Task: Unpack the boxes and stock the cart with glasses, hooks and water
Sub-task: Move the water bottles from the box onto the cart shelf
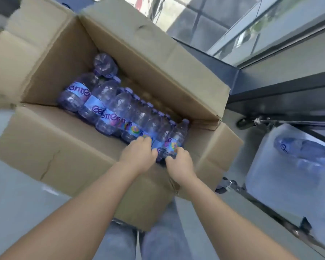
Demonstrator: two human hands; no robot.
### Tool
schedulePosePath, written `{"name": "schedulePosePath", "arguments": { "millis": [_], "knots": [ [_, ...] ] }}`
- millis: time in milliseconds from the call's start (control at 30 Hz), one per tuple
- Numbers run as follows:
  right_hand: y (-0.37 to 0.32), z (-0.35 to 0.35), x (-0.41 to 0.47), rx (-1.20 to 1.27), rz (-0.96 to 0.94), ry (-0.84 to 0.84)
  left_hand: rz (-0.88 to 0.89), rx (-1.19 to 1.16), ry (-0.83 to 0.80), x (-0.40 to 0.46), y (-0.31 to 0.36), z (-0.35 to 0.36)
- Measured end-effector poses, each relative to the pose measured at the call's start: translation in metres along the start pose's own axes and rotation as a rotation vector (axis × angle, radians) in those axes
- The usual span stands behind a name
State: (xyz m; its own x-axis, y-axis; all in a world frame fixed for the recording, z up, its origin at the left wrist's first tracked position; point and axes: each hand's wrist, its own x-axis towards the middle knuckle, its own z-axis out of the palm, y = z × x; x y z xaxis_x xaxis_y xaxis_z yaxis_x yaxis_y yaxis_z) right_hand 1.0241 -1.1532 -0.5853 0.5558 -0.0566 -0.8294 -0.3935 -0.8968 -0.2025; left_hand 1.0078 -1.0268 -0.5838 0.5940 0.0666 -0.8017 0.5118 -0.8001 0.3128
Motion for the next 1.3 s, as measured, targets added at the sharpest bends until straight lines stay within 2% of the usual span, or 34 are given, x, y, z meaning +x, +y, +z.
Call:
{"name": "schedulePosePath", "arguments": {
  "millis": [200,333,533,667,767,867,933,1033,1133,1200,1300],
  "knots": [
    [0.011,0.027,0.099,0.174,0.218,0.086,-0.011,-0.081,-0.099,0.09,-0.001,0.051],
    [0.022,0.048,0.151,0.193,0.291,0.113,-0.053,-0.121,-0.141,0.128,-0.011,0.077],
    [0.023,0.081,0.178,0.083,0.386,0.188,-0.106,-0.163,-0.186,0.148,-0.026,0.092],
    [0.026,0.097,0.193,-0.022,0.418,0.343,-0.109,-0.178,-0.193,0.152,-0.029,0.09],
    [0.026,0.09,0.193,0.092,0.415,0.317,-0.079,-0.162,-0.183,0.155,-0.03,0.084],
    [0.022,0.079,0.176,0.257,0.341,0.294,-0.076,-0.281,-0.174,0.154,-0.026,0.075],
    [0.014,0.079,0.157,0.312,0.237,0.262,-0.143,-0.444,-0.199,0.152,-0.021,0.069],
    [-0.004,0.087,0.125,0.317,0.057,0.197,-0.262,-0.842,-0.249,0.145,-0.017,0.059],
    [-0.021,0.1,0.098,0.324,-0.063,0.155,-0.328,-1.18,-0.194,0.14,-0.031,0.053],
    [-0.026,0.104,0.087,0.325,-0.122,0.126,-0.383,-1.23,-0.099,0.135,-0.042,0.048],
    [-0.024,0.094,0.091,0.39,-0.244,0.1,-0.463,-1.16,0.069,0.135,-0.056,0.043]
  ]
}}
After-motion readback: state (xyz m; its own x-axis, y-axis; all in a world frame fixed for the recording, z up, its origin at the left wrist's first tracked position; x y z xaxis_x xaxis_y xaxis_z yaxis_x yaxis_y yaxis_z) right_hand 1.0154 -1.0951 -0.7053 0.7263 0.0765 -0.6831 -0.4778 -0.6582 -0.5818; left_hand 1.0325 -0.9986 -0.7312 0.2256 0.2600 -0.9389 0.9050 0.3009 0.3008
